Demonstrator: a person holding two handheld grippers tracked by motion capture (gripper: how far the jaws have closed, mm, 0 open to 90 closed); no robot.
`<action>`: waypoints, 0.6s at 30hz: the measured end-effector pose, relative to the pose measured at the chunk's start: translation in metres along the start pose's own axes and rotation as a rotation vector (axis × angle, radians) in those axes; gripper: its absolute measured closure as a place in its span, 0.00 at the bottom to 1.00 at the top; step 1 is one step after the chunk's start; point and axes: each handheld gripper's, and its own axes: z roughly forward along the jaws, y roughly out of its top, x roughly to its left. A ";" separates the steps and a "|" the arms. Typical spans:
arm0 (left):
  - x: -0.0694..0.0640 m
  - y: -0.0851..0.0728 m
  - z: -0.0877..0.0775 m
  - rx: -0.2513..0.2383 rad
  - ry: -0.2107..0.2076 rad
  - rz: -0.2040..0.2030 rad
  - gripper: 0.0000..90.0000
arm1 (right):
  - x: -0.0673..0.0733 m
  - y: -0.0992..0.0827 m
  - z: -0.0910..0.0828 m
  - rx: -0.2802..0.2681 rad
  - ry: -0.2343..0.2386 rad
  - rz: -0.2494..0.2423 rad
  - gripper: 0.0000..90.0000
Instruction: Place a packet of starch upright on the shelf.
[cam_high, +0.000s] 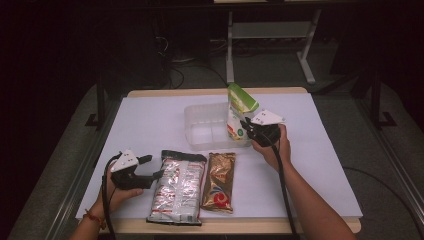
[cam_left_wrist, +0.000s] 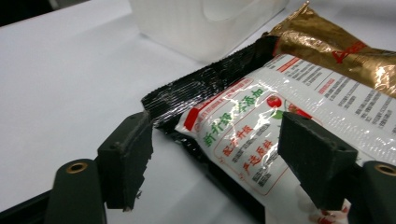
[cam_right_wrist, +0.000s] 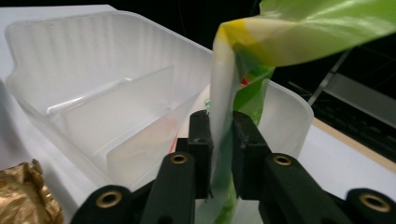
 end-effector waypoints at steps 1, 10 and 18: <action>-0.001 0.000 0.001 0.000 0.000 0.003 0.28 | -0.001 0.000 -0.002 0.001 0.001 0.003 0.83; -0.001 -0.003 0.007 0.021 -0.006 0.021 0.25 | -0.007 -0.004 -0.038 -0.001 0.060 0.031 0.69; -0.002 -0.006 0.009 0.031 -0.011 0.024 0.25 | -0.009 -0.022 -0.061 0.030 0.143 0.080 0.57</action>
